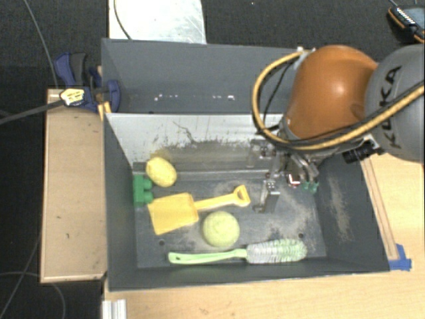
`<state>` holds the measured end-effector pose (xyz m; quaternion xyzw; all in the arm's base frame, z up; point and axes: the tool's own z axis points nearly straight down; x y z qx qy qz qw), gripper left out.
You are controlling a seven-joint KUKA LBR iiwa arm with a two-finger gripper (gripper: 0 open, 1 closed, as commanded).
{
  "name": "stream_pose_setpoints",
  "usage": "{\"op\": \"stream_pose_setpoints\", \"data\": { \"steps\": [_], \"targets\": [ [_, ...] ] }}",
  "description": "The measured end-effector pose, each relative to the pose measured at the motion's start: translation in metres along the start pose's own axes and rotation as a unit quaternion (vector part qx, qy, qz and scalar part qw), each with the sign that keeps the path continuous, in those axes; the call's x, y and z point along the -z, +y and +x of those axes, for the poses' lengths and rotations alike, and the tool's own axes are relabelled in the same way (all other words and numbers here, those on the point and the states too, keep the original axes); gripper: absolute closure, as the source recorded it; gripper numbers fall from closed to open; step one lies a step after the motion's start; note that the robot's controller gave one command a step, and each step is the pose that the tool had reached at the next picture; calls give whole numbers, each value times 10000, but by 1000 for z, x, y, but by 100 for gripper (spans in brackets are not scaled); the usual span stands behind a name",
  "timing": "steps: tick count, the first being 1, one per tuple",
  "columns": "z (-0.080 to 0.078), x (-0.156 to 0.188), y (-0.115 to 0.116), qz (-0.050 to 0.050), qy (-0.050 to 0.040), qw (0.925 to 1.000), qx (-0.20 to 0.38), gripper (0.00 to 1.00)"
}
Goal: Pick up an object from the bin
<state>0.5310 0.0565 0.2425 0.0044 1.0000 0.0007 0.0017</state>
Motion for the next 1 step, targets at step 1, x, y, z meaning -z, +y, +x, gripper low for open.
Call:
{"op": "stream_pose_setpoints", "data": {
  "steps": [1],
  "targets": [
    [0,0,0,0,1,10000,-1,0]
  ]
}}
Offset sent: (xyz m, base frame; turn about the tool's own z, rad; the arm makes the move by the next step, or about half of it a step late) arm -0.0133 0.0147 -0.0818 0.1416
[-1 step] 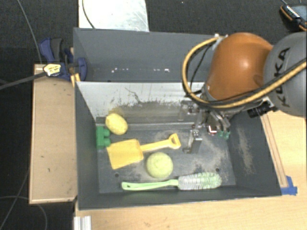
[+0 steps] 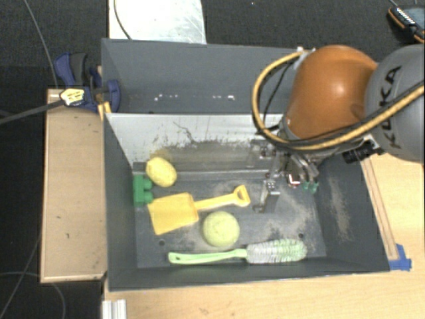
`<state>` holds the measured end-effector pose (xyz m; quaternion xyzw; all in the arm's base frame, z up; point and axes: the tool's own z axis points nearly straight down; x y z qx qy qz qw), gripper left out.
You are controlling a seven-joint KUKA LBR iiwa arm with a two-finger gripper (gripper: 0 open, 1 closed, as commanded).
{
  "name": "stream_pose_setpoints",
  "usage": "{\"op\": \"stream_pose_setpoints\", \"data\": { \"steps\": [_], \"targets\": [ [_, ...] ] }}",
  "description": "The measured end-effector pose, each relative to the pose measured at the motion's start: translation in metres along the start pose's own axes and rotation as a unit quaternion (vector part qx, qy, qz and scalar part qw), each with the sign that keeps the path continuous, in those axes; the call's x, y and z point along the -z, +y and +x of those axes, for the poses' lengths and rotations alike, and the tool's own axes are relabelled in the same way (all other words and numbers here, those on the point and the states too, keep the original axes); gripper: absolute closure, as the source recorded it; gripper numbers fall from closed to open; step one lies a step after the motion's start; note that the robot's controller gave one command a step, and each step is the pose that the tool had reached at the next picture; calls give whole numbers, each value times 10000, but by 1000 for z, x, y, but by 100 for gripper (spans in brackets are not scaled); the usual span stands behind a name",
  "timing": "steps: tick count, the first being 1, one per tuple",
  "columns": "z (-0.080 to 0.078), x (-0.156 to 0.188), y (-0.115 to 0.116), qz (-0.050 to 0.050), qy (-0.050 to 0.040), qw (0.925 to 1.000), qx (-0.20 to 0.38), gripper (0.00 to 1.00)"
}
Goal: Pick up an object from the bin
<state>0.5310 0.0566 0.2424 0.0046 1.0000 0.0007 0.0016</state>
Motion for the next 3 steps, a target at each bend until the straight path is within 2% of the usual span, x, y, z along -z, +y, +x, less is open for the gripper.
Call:
{"op": "stream_pose_setpoints", "data": {
  "steps": [1,2,3],
  "targets": [
    [13,-82,15,-8,-7,9976,-694,0],
    [-31,-83,-13,-1,-63,9994,-341,0],
    [1,-127,33,-12,19,9918,-1274,0]
  ]
}}
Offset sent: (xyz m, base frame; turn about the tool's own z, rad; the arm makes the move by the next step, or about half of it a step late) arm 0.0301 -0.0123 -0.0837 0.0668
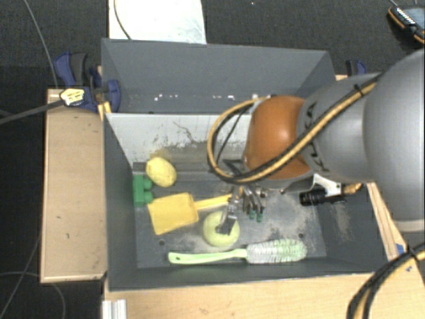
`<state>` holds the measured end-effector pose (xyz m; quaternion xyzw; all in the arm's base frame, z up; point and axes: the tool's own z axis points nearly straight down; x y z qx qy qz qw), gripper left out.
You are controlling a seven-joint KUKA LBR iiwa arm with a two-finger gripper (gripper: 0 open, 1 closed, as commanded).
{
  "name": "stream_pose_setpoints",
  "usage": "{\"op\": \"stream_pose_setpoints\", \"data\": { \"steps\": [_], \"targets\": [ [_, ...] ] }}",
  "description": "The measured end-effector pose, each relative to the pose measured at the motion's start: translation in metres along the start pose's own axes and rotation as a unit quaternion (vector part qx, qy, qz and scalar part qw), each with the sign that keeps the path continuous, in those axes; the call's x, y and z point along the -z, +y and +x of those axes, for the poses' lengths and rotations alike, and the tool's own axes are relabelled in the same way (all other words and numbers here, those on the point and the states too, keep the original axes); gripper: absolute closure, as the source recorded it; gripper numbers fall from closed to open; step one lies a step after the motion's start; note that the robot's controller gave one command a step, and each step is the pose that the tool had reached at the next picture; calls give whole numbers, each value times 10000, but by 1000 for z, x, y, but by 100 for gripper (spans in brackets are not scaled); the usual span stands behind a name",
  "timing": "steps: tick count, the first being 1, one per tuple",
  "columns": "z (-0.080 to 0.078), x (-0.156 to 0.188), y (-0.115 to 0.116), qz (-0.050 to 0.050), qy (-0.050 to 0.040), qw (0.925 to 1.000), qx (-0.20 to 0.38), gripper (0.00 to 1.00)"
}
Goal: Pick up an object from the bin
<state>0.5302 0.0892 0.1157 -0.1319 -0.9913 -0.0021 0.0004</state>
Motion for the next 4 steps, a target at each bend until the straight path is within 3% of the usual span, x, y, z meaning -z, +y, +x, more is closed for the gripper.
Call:
{"op": "stream_pose_setpoints", "data": {
  "steps": [1,2,3,4],
  "targets": [
    [-3,-14,-1,-25,-24,10000,-27,0],
    [1,-44,7,-20,-5,9994,351,0],
    [-11,-28,-24,-25,-60,10000,-4,100],
    [-11,-28,-24,-26,-61,10000,-7,100]
  ]
}}
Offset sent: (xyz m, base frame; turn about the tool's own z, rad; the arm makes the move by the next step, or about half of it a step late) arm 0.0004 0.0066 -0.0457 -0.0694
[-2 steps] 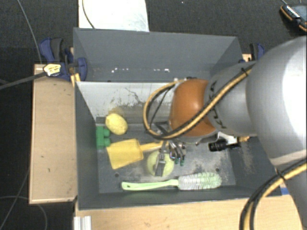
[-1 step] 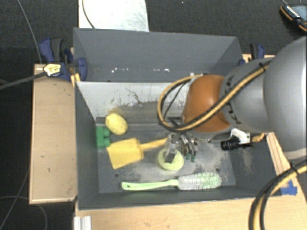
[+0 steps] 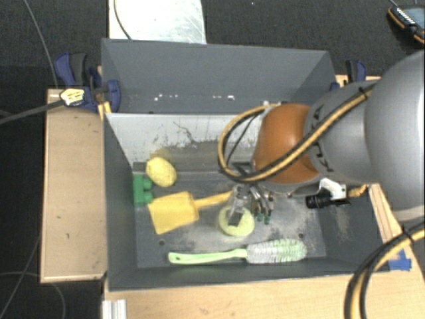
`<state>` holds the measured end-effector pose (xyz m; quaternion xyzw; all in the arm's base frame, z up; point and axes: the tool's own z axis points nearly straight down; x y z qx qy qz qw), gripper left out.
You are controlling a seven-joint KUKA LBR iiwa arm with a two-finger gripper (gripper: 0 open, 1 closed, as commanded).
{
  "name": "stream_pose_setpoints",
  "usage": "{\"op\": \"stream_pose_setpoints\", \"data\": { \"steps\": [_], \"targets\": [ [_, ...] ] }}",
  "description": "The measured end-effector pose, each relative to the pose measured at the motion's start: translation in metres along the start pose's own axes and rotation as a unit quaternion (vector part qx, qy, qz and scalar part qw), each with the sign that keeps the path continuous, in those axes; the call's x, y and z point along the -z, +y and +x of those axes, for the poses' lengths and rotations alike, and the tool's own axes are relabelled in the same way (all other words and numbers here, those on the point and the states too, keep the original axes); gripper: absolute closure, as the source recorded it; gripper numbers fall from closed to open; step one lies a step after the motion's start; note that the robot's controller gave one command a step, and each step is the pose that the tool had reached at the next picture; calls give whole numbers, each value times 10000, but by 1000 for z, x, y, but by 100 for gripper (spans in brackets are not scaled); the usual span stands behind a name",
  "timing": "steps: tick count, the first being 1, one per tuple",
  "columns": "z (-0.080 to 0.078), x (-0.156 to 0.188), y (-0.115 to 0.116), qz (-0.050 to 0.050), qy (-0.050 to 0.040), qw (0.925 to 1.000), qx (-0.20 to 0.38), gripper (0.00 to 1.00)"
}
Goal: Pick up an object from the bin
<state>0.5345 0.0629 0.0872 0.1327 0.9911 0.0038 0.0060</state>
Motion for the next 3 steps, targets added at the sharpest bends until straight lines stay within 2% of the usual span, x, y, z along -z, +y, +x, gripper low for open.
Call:
{"op": "stream_pose_setpoints", "data": {
  "steps": [1,2,3],
  "targets": [
    [-4,91,3,-11,-18,10000,-33,100],
    [5,-2,-9,24,60,9999,-127,100],
    [5,200,1,-43,-105,9999,-121,100]
  ]
}}
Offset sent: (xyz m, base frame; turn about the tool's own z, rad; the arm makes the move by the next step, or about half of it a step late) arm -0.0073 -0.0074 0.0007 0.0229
